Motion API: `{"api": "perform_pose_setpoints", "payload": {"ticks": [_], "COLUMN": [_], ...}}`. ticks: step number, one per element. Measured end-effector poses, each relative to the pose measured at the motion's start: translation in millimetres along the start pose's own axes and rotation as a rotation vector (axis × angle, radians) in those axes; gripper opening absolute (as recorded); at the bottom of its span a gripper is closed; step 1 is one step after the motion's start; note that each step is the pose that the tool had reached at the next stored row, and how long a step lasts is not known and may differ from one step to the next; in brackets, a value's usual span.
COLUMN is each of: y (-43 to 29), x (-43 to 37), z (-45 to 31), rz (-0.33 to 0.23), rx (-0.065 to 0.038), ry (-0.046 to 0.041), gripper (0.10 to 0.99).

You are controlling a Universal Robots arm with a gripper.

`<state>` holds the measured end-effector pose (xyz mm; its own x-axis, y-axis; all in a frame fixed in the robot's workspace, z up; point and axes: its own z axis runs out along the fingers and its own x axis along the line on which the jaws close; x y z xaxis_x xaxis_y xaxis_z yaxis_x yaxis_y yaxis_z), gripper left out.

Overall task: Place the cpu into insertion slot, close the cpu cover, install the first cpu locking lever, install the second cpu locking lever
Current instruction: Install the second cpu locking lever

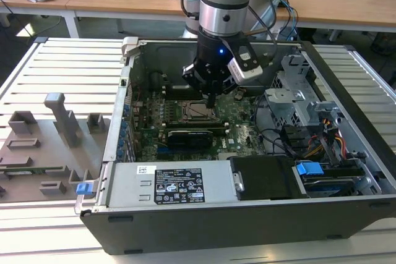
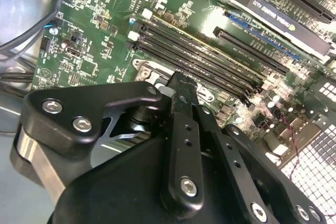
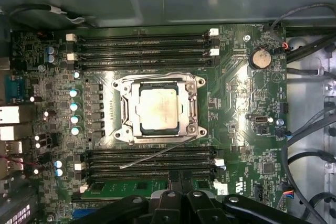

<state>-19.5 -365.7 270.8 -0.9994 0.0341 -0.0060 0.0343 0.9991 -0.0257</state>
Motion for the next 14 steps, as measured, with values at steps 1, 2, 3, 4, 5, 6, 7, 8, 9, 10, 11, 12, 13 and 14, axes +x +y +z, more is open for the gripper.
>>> {"api": "perform_pose_setpoints", "payload": {"ticks": [1, 2, 3, 4, 5, 6, 7, 8, 9, 10, 11, 12, 13, 14], "y": [-0.3, -0.5, -0.8, -0.8, -0.8, -0.8, -0.7, -0.7, -0.9, -1.1, -1.4, -1.8, -2.8, -3.8], "x": [0.0, 0.0, 0.0, 0.0, 0.0, 0.0, 0.0, 0.0, -0.1, 0.0, 0.0, 0.0, 0.0, -0.1], "z": [1.0, 1.9, 3.7, 5.0, 7.6, 10.3, 11.8, 13.1, 14.1, 14.2, 14.3, 14.3, 14.4, 14.5], "rz": [0.0, 0.0, 0.0, 0.0, 0.0, 0.0, 0.0, 0.0, 0.0, 0.0, 0.0, 0.0, 0.001, 0.001], "rx": [0.0, 0.0, 0.0, 0.0, -0.001, -0.002, -0.003, -0.005, -0.009, -0.02, -0.05, -0.074, -0.101, -0.119], "ry": [0.0, 0.0, 0.0, 0.0, 0.0, 0.0001, 0.0001, 0.0002, 0.0003, 0.0008, 0.0018, 0.0025, 0.0035, 0.0041], "gripper": [0.106, 0.106, 0.106, 0.106, 0.106, 0.106, 0.106, 0.106, 0.106, 0.106, 0.106, 0.106, 0.106, 0.106]}}
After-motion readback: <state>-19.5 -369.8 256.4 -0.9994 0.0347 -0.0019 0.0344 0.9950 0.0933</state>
